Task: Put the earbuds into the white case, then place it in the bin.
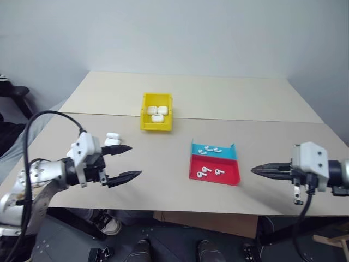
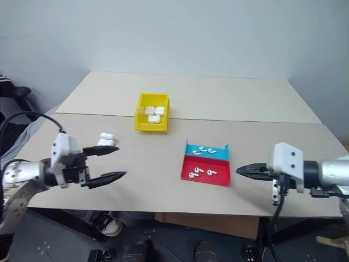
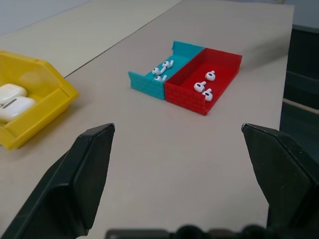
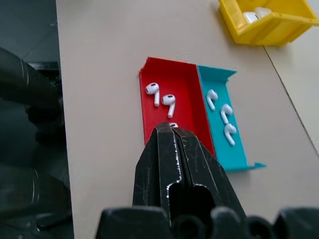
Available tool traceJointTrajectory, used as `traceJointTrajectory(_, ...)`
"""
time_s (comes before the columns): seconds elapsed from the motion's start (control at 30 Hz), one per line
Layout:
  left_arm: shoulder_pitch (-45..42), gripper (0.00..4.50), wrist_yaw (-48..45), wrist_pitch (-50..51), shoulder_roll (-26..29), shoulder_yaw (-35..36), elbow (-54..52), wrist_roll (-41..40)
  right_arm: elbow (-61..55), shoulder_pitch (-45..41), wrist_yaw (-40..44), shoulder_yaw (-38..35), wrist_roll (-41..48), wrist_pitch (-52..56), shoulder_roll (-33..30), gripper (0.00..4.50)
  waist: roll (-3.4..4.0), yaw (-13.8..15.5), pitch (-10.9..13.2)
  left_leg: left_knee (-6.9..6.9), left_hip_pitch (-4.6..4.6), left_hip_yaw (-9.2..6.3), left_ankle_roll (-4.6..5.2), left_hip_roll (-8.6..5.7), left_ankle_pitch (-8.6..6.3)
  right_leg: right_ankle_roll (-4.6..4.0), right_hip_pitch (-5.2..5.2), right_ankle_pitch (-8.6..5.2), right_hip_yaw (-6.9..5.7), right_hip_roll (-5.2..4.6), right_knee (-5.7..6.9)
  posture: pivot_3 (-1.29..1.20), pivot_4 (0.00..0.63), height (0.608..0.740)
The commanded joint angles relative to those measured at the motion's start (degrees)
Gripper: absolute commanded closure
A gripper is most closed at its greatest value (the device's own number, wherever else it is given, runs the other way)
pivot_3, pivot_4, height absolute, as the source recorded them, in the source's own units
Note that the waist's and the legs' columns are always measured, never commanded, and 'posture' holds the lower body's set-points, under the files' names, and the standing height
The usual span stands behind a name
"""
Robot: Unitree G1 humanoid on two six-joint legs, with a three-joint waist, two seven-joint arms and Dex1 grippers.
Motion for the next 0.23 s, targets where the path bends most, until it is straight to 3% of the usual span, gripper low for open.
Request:
traceJointTrajectory(0.03,1.2,0.06,-1.4,1.6,3.3,5.0,-3.7,-3.4,1.9,0.2,2.7,-4.1,-0.3,-3.3,-2.3,4.5,-0.01,-0.3,0.0,0.03,0.0,0.05,0.0,0.0,0.0,-0.01,-0.01,0.0,0.01,-0.04,-0.02,0.0,0.15,0.74)
traceJointTrajectory(0.23,1.4,0.06,-1.1,2.1,4.7,5.6,-3.3,-4.3,3.5,-1.2,2.3,-2.5,-1.0,-4.3,-2.7,4.5,0.0,-0.3,0.0,-0.12,0.04,0.14,0.01,0.06,-0.01,-0.04,-0.58,0.03,0.0,-0.06,0.07,0.0,0.15,0.74)
